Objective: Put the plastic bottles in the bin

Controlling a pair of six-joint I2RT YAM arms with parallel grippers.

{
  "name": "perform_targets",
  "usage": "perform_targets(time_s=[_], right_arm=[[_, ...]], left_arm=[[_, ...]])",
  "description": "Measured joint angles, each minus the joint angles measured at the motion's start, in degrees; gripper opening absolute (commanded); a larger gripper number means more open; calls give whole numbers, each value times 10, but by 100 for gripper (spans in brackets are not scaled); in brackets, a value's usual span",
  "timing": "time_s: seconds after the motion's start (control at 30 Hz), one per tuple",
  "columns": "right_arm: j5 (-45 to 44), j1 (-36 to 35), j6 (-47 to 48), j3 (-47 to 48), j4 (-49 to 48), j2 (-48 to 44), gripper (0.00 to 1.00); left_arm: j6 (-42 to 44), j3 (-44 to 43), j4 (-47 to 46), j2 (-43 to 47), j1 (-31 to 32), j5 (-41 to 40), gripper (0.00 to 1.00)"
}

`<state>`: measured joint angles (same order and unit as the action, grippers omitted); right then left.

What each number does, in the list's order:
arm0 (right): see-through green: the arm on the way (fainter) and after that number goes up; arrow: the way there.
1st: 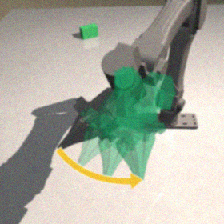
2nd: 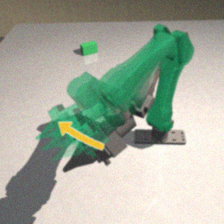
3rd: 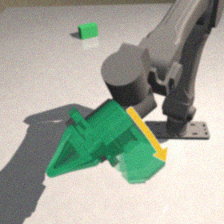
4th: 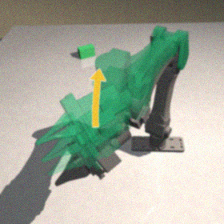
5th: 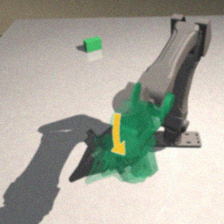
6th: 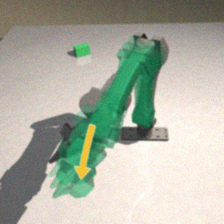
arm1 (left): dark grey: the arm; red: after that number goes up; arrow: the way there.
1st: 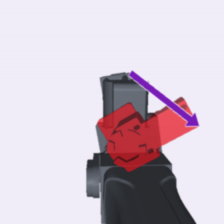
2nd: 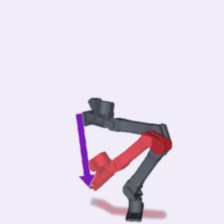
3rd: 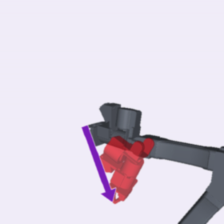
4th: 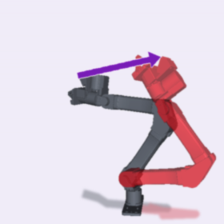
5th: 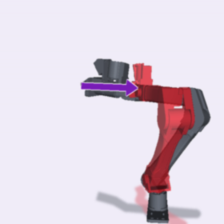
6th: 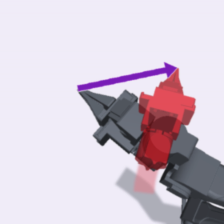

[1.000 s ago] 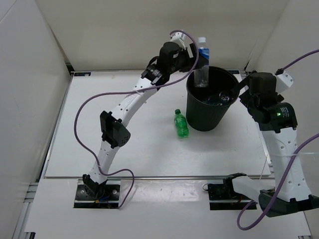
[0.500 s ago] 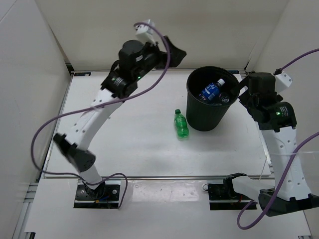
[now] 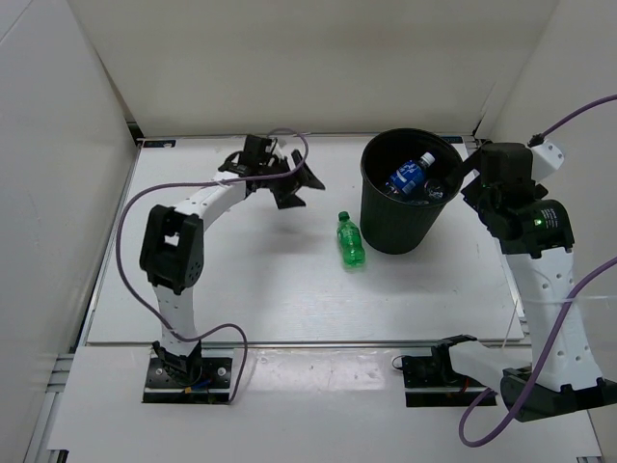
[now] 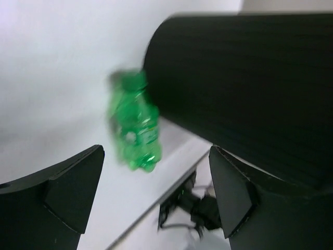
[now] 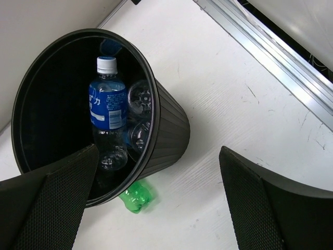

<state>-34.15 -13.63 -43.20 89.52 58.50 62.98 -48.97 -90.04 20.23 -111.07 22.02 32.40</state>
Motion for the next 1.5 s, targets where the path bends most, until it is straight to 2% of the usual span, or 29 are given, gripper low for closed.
perform_targets(time_s=[0.2, 0.23, 0.3, 0.6, 0.9, 1.13, 1.23, 1.43, 1.47, 1.5], right_arm=[[-1, 0, 6, -2, -1, -5, 100], [-2, 0, 7, -2, -2, -5, 100], [-2, 0, 10, -4, -3, -7, 100], [-2, 0, 23, -12, -7, -7, 100], [18, 0, 36, -19, -19, -7, 100], [31, 0, 38, -22, -21, -2, 100], [33, 0, 38, -27, -22, 2, 100], [33, 0, 37, -50, -25, 2, 100], [33, 0, 37, -53, -25, 2, 100], [33, 0, 37, -54, -25, 2, 100]], left_arm=[[-5, 16, 29, -49, 21, 61, 93], [-3, 16, 29, -51, 27, 68, 97], [3, 13, 29, -56, 40, 81, 97], [31, 4, 38, -122, 90, 101, 98], [46, -85, 70, -183, 99, 92, 98], [68, -210, 119, -245, 112, 81, 94], [76, -214, 137, -250, 119, 80, 94], [88, -201, 157, -256, 123, 80, 87], [90, -197, 158, -256, 123, 80, 86], [90, -193, 158, -256, 123, 80, 80]])
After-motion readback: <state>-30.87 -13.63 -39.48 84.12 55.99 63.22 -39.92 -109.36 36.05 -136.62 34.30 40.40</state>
